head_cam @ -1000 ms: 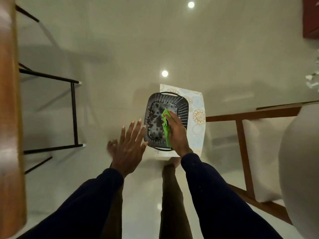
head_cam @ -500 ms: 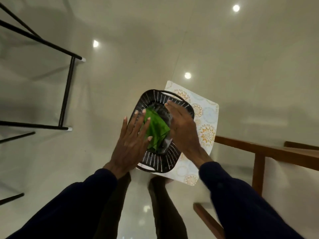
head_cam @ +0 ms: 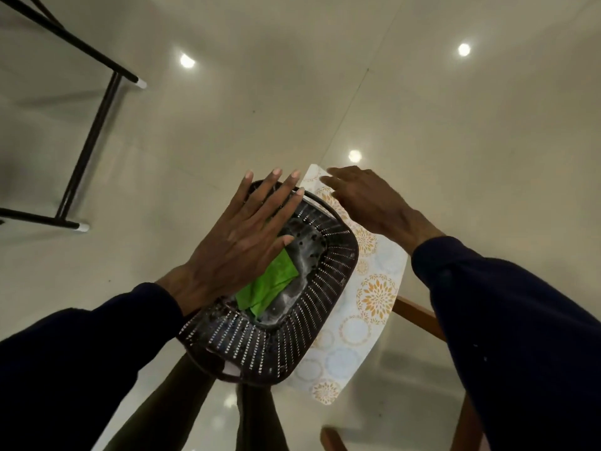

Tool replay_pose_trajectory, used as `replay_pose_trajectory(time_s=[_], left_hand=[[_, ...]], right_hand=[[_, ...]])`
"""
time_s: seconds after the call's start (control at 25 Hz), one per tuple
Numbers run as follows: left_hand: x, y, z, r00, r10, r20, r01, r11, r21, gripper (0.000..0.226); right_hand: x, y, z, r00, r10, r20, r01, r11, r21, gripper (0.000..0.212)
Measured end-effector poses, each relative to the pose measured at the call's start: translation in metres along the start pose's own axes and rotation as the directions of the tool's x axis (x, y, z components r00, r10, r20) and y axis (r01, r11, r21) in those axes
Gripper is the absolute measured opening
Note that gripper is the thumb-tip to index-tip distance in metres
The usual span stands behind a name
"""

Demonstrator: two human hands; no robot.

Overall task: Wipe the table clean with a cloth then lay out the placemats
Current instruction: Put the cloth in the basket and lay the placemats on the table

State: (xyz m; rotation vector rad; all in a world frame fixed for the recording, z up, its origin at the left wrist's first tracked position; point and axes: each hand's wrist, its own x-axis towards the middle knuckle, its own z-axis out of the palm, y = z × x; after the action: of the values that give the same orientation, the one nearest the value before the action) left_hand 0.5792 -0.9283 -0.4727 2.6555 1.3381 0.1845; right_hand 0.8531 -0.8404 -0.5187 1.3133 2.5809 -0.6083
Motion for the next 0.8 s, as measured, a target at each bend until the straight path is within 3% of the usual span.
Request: replay_pose_trajectory(time_s=[0.08,0.2,0.24,0.52,0.8], left_hand=[[-0.003,0.000,0.004,1.000,0.000,-0.009,0.000,1.000,0.011,0.064],[-0.008,0.005,0.007,1.000,-0.003,-0.015,0.003,1.000,-0.026,0.063],[-0.009,0.009,0.008,1.000,-0.009,-0.020,0.008,0.999,-0.039,0.062],[-0.002,0.063,0.006,0.999,0.009,-0.046,-0.016,0.986,-0.166,0.065],[-0.008,0.107,0.017,0.996,0.081,0.047,-0.075,0.991,-0.110,0.077]], right_hand=[[0.019,0.000,0.009,0.998,-0.008,0.059,0.007,1.000,0.011,0.047],[0.028,0.005,0.018,0.980,0.128,0.149,-0.147,0.982,0.120,0.077],[0.025,0.011,0.024,0.969,0.177,0.170,-0.201,0.970,0.135,0.078],[-0.021,0.040,0.070,0.898,0.349,0.268,-0.419,0.863,0.281,0.050],[-0.070,0.054,0.071,0.845,0.526,0.098,-0.496,0.700,0.513,0.039]])
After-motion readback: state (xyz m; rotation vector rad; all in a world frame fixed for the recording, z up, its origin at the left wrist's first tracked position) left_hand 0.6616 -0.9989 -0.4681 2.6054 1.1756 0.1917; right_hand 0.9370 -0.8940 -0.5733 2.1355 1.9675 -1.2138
